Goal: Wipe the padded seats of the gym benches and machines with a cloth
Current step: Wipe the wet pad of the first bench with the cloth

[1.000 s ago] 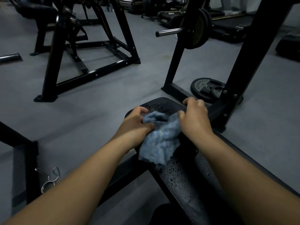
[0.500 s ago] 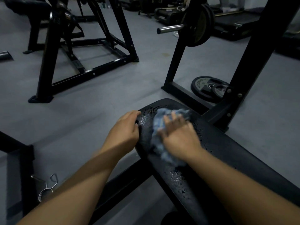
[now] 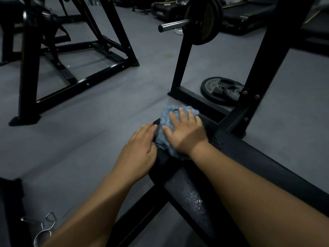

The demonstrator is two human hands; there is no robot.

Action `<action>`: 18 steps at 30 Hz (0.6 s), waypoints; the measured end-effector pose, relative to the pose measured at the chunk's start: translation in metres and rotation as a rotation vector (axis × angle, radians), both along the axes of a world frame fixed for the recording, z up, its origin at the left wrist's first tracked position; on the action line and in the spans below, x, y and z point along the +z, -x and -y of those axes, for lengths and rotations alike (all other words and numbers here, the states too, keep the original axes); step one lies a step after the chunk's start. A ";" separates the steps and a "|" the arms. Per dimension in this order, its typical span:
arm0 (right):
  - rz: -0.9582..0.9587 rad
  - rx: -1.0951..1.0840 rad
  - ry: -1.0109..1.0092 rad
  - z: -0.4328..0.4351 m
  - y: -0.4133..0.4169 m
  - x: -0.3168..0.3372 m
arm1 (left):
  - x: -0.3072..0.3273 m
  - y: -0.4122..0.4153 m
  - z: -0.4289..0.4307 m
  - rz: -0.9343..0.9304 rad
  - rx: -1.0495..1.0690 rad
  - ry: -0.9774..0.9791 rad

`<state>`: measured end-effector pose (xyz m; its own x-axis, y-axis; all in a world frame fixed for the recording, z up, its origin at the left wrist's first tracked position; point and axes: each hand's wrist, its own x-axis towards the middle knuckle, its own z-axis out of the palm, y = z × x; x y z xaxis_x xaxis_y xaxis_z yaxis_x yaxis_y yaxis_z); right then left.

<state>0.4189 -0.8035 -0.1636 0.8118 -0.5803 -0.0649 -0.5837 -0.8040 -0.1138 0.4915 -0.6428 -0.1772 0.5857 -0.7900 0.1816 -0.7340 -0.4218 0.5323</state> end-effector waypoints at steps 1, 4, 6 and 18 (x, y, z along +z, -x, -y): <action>0.027 -0.012 -0.015 -0.011 -0.007 -0.001 | -0.001 -0.002 0.004 -0.001 0.008 0.012; 0.121 0.230 -0.019 -0.053 0.035 -0.006 | 0.001 -0.012 0.018 -0.069 0.024 0.043; 0.083 0.310 -0.029 -0.056 0.088 -0.004 | 0.004 -0.016 0.031 -0.085 -0.045 0.035; 0.038 0.027 -0.068 -0.044 0.121 -0.001 | 0.004 -0.010 0.059 0.121 -0.256 -0.178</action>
